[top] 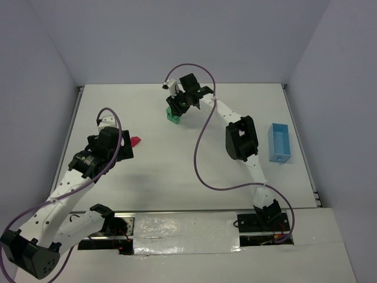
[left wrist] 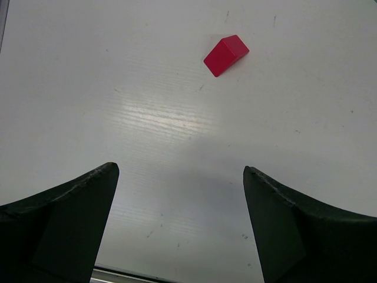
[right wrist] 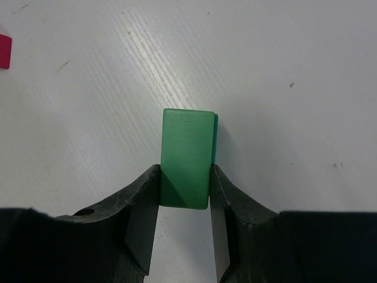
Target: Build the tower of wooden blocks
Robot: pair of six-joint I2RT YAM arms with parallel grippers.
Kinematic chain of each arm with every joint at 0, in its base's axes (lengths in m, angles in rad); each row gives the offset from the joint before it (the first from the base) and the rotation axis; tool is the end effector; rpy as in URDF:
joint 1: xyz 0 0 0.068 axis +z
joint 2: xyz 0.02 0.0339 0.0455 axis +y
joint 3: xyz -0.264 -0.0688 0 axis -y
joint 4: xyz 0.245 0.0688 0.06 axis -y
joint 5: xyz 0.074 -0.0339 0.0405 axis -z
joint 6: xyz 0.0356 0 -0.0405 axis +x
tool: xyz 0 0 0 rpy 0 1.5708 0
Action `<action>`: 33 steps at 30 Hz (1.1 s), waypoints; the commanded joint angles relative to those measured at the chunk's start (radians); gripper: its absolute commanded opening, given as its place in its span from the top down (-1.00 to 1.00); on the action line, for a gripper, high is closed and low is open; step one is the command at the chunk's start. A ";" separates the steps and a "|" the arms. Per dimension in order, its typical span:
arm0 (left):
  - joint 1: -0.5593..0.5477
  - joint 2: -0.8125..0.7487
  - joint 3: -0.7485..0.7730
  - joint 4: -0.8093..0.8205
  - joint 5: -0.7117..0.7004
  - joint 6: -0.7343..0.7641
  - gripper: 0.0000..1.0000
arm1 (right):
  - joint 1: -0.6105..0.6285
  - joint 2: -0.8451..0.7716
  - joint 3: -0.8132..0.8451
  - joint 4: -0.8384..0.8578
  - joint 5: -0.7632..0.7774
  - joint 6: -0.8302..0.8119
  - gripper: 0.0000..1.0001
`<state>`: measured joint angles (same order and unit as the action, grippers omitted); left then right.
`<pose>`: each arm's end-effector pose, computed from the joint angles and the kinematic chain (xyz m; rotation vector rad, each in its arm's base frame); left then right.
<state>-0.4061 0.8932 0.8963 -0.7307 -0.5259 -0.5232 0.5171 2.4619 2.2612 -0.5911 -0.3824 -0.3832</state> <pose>0.1702 -0.0537 0.3102 -0.3884 2.1502 0.0861 0.4738 0.2847 0.2132 -1.1861 2.0270 0.5164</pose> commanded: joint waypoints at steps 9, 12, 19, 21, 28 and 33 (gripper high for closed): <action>-0.013 0.006 -0.002 0.034 0.009 0.018 -0.99 | -0.011 -0.032 0.035 0.019 -0.009 -0.002 0.72; -0.022 0.004 -0.003 0.034 0.009 0.017 -0.99 | -0.011 -0.031 0.043 0.017 -0.004 -0.002 0.71; -0.036 0.007 -0.003 0.031 0.003 0.015 -0.99 | -0.022 -0.037 0.041 0.017 -0.012 0.001 0.68; -0.039 0.006 -0.003 0.033 0.003 0.015 -0.99 | -0.019 -0.035 0.043 0.019 -0.013 0.003 0.68; -0.043 0.007 -0.005 0.031 0.003 0.015 -0.99 | -0.020 -0.032 0.046 0.013 -0.042 0.006 0.63; -0.045 0.007 -0.005 0.034 0.006 0.017 -0.99 | -0.015 -0.030 0.047 0.011 -0.038 0.004 0.61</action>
<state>-0.4446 0.8951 0.8955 -0.7303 -0.5182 -0.5228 0.5003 2.4619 2.2612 -0.5911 -0.4034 -0.3828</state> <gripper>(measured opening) 0.995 0.428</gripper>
